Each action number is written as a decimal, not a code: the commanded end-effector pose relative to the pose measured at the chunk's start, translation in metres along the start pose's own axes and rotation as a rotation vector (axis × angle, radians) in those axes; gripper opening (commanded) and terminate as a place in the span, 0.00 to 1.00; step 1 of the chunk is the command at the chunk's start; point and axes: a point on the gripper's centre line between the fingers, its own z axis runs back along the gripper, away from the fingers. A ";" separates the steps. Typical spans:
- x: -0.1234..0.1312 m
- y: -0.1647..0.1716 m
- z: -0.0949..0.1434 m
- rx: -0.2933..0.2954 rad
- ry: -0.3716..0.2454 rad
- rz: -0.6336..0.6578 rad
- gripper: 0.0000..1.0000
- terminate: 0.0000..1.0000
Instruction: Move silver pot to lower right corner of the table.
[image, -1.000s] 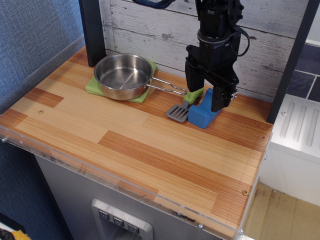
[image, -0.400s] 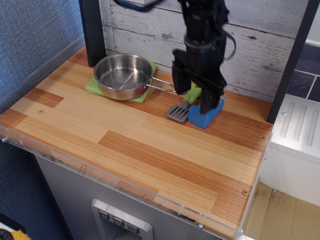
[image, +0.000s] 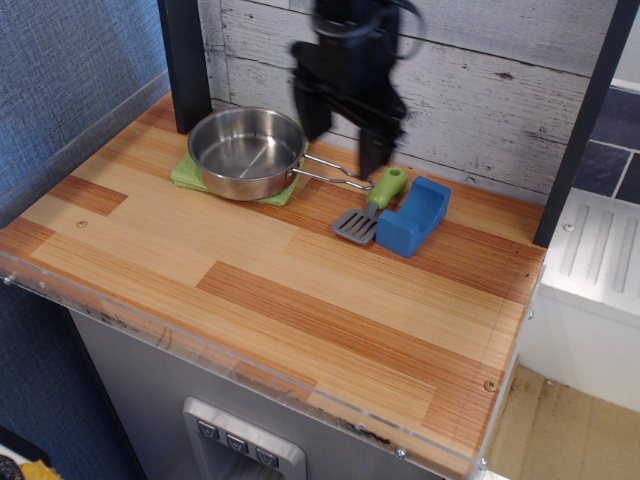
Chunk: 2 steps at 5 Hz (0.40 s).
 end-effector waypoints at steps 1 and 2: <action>-0.021 0.054 0.000 0.097 0.052 0.002 1.00 0.00; -0.023 0.067 -0.017 0.116 0.093 -0.119 1.00 0.00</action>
